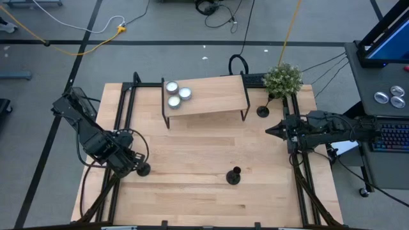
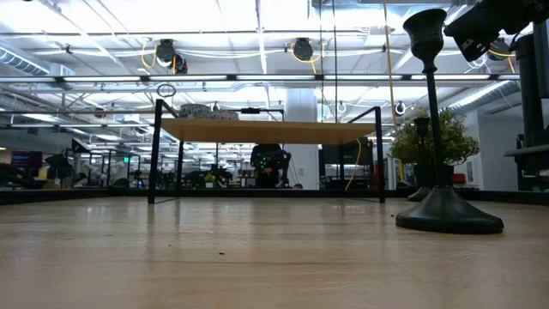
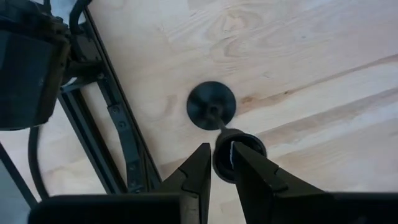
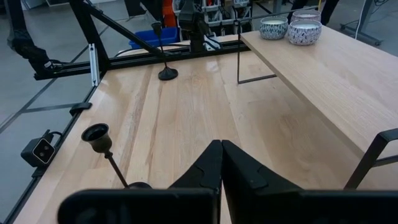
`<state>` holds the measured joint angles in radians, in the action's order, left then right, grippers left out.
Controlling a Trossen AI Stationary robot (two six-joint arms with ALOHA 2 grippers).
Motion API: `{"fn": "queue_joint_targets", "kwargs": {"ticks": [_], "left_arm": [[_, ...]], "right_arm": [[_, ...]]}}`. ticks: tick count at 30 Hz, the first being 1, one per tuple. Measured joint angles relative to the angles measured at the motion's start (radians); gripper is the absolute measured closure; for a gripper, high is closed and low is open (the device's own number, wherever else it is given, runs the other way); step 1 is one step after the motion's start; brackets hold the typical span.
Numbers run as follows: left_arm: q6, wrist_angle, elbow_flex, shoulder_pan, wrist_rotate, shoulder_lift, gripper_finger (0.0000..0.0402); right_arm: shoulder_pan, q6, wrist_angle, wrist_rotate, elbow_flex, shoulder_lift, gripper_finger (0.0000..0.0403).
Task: Pick & Place candle stick holders
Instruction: Put the left black candle holder on the shelf
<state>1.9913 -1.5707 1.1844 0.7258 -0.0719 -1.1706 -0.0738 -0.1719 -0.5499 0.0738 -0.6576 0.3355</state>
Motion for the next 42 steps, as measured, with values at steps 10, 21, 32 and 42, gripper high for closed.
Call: {"fn": "queue_joint_targets", "kwargs": {"ticks": [10, 21, 32, 42], "left_arm": [[0.031, 0.000, -0.017, 0.000, 0.003, 0.000, 0.0330], [0.030, 0.000, -0.017, 0.000, 0.038, -0.001, 0.0246], [0.034, 0.067, -0.116, 0.000, 0.037, -0.001, 0.0254], [0.035, 0.149, -0.147, 0.000, -0.003, 0.001, 0.0379]], "right_arm": [[0.000, 0.000, 0.000, 0.002, 0.000, 0.000, 0.0403], [0.000, 0.000, 0.000, 0.002, 0.000, 0.000, 0.0403], [0.000, -0.017, 0.000, 0.002, 0.000, 0.000, 0.0403], [0.000, -0.026, 0.008, 0.003, 0.000, 0.000, 0.0403]]}}
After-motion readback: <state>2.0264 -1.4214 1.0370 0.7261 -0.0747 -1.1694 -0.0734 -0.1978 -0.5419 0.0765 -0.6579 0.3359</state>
